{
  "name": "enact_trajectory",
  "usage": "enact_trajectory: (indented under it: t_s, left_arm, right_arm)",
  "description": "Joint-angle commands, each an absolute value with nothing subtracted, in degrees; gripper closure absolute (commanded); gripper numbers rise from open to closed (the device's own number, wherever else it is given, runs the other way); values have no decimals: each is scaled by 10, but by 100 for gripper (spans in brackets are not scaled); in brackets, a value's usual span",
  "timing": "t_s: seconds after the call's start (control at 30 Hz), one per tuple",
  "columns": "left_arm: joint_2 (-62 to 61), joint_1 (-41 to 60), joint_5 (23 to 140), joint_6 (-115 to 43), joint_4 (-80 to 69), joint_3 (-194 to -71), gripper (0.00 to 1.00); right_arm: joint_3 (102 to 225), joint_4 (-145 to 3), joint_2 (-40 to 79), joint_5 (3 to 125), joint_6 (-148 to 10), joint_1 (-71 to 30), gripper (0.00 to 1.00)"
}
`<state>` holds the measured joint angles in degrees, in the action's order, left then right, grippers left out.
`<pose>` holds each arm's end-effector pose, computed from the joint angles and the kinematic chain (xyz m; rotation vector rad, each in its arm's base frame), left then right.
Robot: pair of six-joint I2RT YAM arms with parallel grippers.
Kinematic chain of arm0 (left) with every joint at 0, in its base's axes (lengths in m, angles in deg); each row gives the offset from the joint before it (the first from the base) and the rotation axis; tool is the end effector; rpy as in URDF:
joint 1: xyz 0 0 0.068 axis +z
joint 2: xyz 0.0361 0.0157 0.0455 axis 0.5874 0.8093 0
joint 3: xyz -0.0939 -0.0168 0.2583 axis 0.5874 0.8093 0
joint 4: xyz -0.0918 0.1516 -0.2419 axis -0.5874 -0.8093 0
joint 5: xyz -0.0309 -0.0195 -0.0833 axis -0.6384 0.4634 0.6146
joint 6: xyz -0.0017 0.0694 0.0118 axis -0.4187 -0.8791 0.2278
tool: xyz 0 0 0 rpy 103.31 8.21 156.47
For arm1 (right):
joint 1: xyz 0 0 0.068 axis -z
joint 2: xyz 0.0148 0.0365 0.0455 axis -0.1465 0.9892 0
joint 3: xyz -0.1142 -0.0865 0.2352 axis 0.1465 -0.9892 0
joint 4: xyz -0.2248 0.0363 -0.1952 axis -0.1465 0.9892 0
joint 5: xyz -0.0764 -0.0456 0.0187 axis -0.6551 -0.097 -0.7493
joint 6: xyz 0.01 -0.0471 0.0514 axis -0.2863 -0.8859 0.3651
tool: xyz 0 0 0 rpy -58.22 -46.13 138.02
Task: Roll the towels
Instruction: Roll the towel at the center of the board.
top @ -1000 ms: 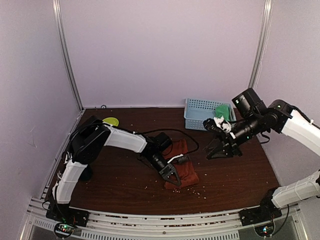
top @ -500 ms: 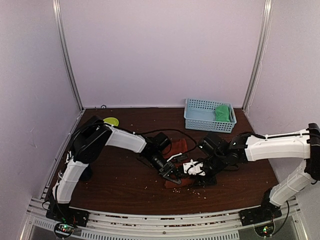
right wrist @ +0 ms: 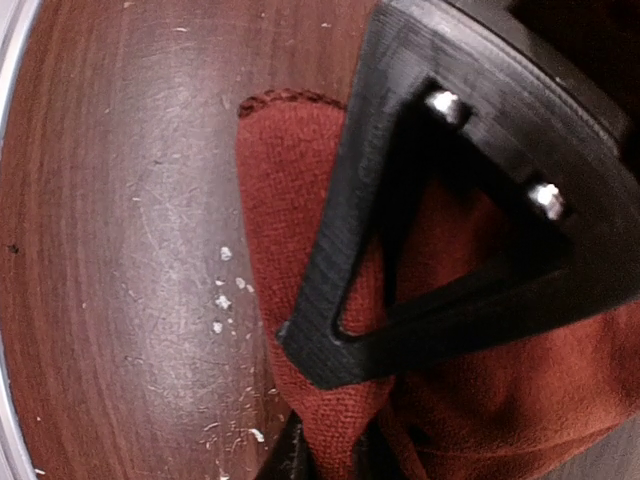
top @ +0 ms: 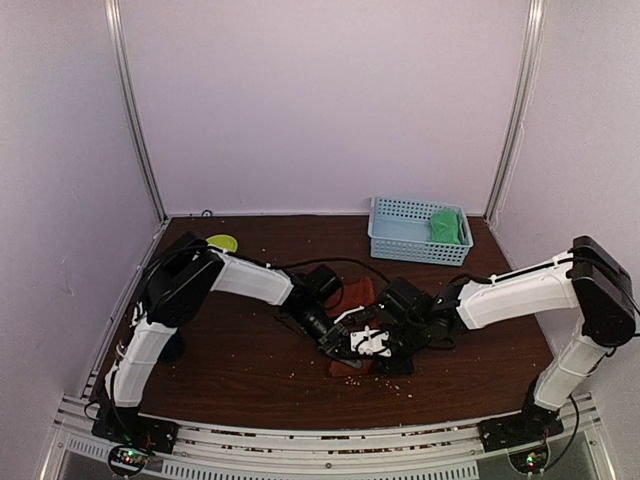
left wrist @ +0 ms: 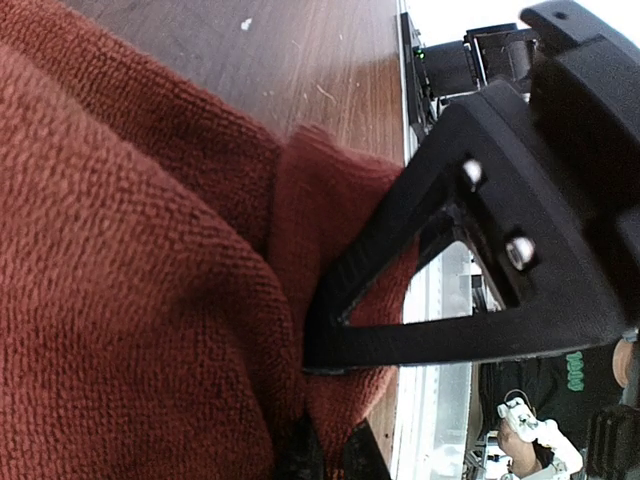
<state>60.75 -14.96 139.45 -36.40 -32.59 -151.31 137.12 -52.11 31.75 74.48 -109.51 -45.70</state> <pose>0.2678 -0.4136 0.0450 -1.0612 -2.1321 1.5379 0.1843 0.2852 0.1063 -1.9474 1.8757 0.5296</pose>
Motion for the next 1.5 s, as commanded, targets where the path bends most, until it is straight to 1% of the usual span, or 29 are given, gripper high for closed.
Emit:
enact_trajectory:
  t_s: [0.0, 0.07, 0.17, 0.27, 0.33, 0.4, 0.5, 0.57, 0.67, 0.77, 0.9, 1.07, 1.3, 1.47]
  left_arm:
    - [604, -141, 1345, -375, -349, -1509, 98]
    - [577, -131, 1328, -367, -331, -1483, 91]
    - [488, -110, 1262, -348, -270, -1410, 73]
    - [389, -90, 1167, -355, -241, -1350, 62]
    - [333, -79, 1111, -357, -225, -1312, 58]
    - [279, -78, 1060, -365, -209, -1282, 57]
    - [188, -93, 1012, -388, -144, -1207, 52]
    - [118, -131, 956, -449, -113, -1168, 49]
    - [76, -212, 824, -536, -100, -1145, 45]
    - [94, -279, 745, -603, -121, -1163, 45]
    - [158, -324, 727, -660, -136, -1200, 46]
    - [255, -340, 700, -715, -134, -1240, 52]
    - [339, -345, 644, -761, -121, -1276, 53]
    - [373, -346, 607, -774, -110, -1278, 53]
  right_arm:
    - [1378, -515, 329, 760, -1084, -446, 95]
    - [1383, -501, 327, 793, -1074, -431, 100]
    - [1402, -461, 338, 855, -1063, -408, 100]
    - [1420, -419, 356, 924, -1048, -384, 100]
    - [1442, -374, 376, 966, -1048, -379, 100]
    - [1471, -323, 405, 1006, -1049, -376, 100]
    - [1515, -264, 456, 1068, -1045, -349, 100]
    - [1548, -231, 500, 1092, -1051, -322, 100]
    - [1618, -165, 573, 1100, -1065, -288, 100]
    - [1688, -109, 643, 1119, -1087, -269, 100]
    - [1720, -74, 693, 1144, -1099, -257, 100]
    - [1726, -69, 705, 1139, -1099, -256, 100]
    - [1721, -60, 710, 1146, -1107, -256, 100]
    - [1714, -42, 707, 1158, -1133, -256, 100]
